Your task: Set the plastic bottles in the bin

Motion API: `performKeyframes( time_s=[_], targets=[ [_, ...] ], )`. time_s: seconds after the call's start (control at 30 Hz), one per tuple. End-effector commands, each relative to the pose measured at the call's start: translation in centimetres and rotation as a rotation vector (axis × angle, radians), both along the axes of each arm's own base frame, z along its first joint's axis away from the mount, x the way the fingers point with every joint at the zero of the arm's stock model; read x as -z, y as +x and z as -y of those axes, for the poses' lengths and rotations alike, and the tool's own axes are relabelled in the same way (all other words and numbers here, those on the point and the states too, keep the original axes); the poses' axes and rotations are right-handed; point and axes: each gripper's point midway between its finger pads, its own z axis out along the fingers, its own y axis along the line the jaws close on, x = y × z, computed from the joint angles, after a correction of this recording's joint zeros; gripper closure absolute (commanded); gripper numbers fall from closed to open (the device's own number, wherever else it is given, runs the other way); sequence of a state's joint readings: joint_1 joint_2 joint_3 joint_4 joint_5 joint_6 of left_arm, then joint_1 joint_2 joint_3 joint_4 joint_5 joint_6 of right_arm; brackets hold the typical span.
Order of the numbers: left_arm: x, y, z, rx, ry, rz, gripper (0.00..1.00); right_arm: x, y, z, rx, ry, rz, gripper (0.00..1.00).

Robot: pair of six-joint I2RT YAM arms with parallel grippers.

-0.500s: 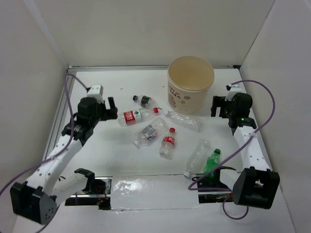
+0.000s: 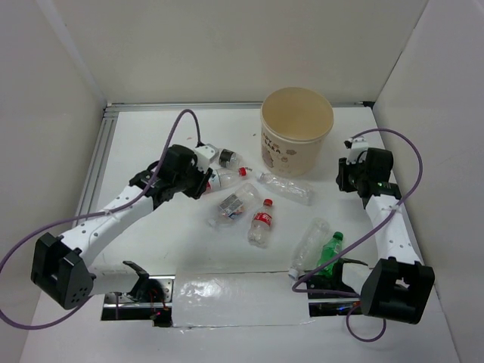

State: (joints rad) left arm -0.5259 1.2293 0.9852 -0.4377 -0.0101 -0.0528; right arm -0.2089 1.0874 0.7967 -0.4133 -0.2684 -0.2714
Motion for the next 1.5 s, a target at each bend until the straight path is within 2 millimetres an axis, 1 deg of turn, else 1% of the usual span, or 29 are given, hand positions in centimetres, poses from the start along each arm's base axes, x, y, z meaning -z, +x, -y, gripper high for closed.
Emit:
performKeyframes(
  time_s=[0.0, 0.03, 0.07, 0.1, 0.13, 0.17, 0.2, 0.53, 0.6, 0.67, 0.7, 0.73, 0.77, 0.8, 0.83, 0.87, 0.9, 0.93, 0.97, 1.03, 1.07, 1.13, 1.23, 1.27, 1.3, 1.37, 1.4, 1.43, 1.47],
  targets=[
    [-1.5, 1.5, 1.1, 0.132, 0.068, 0.08, 0.57, -1.1, -0.6, -1.0, -0.102, -0.001, 0.024, 0.82],
    [-1.4, 1.6, 1.5, 0.151, 0.079, 0.081, 0.57, -1.2, -0.5, -0.9, -0.093, 0.01, 0.037, 0.85],
    [-0.2, 1.8, 1.5, 0.175, 0.113, 0.064, 0.55, -0.8, -0.7, -1.1, -0.101, 0.02, 0.029, 0.77],
    [0.4, 2.0, 1.5, 0.186, 0.13, 0.053, 0.51, -0.8, -0.7, -1.1, -0.101, 0.02, 0.029, 0.39],
    [0.8, 2.2, 1.7, 0.193, 0.148, 0.055, 0.24, -0.2, -0.7, -1.3, -0.108, 0.032, 0.012, 0.24],
    [2.2, 2.6, 1.3, 0.199, 0.197, 0.035, 0.13, 0.0, -0.7, -1.2, -0.122, 0.02, -0.004, 0.16],
    [2.3, 3.5, 1.5, 0.184, 0.201, 0.057, 0.03, -0.1, -0.7, -1.4, -0.133, 0.031, -0.009, 0.02],
    [7.5, 9.4, 0.3, 0.053, 0.386, 0.124, 0.0, 0.0, -1.6, -3.2, -0.24, 0.076, -0.018, 0.0],
    [9.2, 10.1, -0.1, 0.03, 0.429, 0.107, 0.0, -0.1, -1.9, -3.9, -0.284, 0.088, -0.014, 0.0],
    [9.4, 11.0, -0.2, 0.012, 0.436, 0.111, 0.04, -0.6, -2.0, -4.6, -0.332, 0.101, 0.011, 0.0],
    [10.7, 10.7, 0.0, 0.023, 0.433, 0.081, 0.07, -0.7, -1.9, -4.7, -0.36, 0.088, 0.023, 0.0],
    [10.5, 10.6, 0.3, 0.024, 0.418, 0.068, 0.12, -0.8, -1.9, -4.9, -0.382, 0.085, 0.032, 0.0],
    [10.6, 10.4, 0.4, 0.036, 0.412, 0.056, 0.32, -0.7, -2.2, -5.2, -0.407, 0.084, 0.032, 0.0],
    [10.7, 10.3, 0.7, 0.04, 0.396, 0.05, 0.43, -0.7, -2.3, -5.5, -0.434, 0.086, 0.036, 0.03],
    [9.7, 10.1, 0.9, 0.037, 0.371, 0.059, 0.57, -0.8, -2.3, -5.5, -0.464, 0.064, 0.05, 0.05],
    [8.0, 9.4, 1.4, 0.037, 0.333, 0.08, 0.87, -1.0, -2.2, -5.5, -0.5, 0.036, 0.066, 0.09],
    [8.1, 9.2, 1.3, 0.039, 0.339, 0.07, 0.95, -1.0, -2.5, -5.8, -0.508, 0.05, 0.058, 0.12],
    [7.0, 8.5, 2.2, 0.053, 0.294, 0.074, 1.0, -1.0, -2.4, -5.7, -0.527, 0.027, 0.068, 0.14],
    [3.6, 8.1, 2.3, 0.046, 0.24, 0.131, 1.0, -0.9, -2.6, -5.8, -0.546, 0.026, 0.07, 0.16],
    [-0.1, 6.0, 4.7, 0.128, 0.131, 0.16, 1.0, -0.2, -3.2, -6.0, -0.59, 0.001, 0.071, 0.21],
    [-4.8, 5.4, 5.4, 0.143, 0.048, 0.243, 1.0, -0.4, -3.5, -6.2, -0.612, -0.007, 0.082, 0.22],
    [-8.9, 3.4, 7.7, 0.243, -0.077, 0.28, 1.0, -0.1, -4.3, -6.6, -0.678, -0.031, 0.094, 0.25],
    [-16.0, 2.1, 10.4, 0.316, -0.245, 0.368, 1.0, 0.6, -5.0, -7.2, -0.738, -0.04, 0.104, 0.23],
    [-17.7, 2.4, 11.4, 0.32, -0.313, 0.385, 1.0, 1.0, -5.1, -7.2, -0.78, -0.071, 0.121, 0.16],
    [-20.7, 2.6, 12.2, 0.333, -0.372, 0.436, 1.0, 1.5, -5.4, -7.2, -0.791, -0.077, 0.117, 0.16],
    [-23.2, 2.8, 14.6, 0.366, -0.471, 0.475, 1.0, 1.4, -5.1, -7.3, -0.803, -0.085, 0.141, 0.16],
    [-26.8, 3.5, 15.5, 0.358, -0.566, 0.568, 1.0, 1.3, -4.9, -7.3, -0.803, -0.091, 0.148, 0.16],
    [-28.3, 3.6, 16.5, 0.362, -0.616, 0.6, 0.98, 1.3, -4.9, -7.3, -0.803, -0.091, 0.148, 0.16],
    [-27.9, 4.7, 18.3, 0.36, -0.643, 0.598, 0.96, 1.5, -4.8, -7.3, -0.803, -0.093, 0.151, 0.16]
  ],
)
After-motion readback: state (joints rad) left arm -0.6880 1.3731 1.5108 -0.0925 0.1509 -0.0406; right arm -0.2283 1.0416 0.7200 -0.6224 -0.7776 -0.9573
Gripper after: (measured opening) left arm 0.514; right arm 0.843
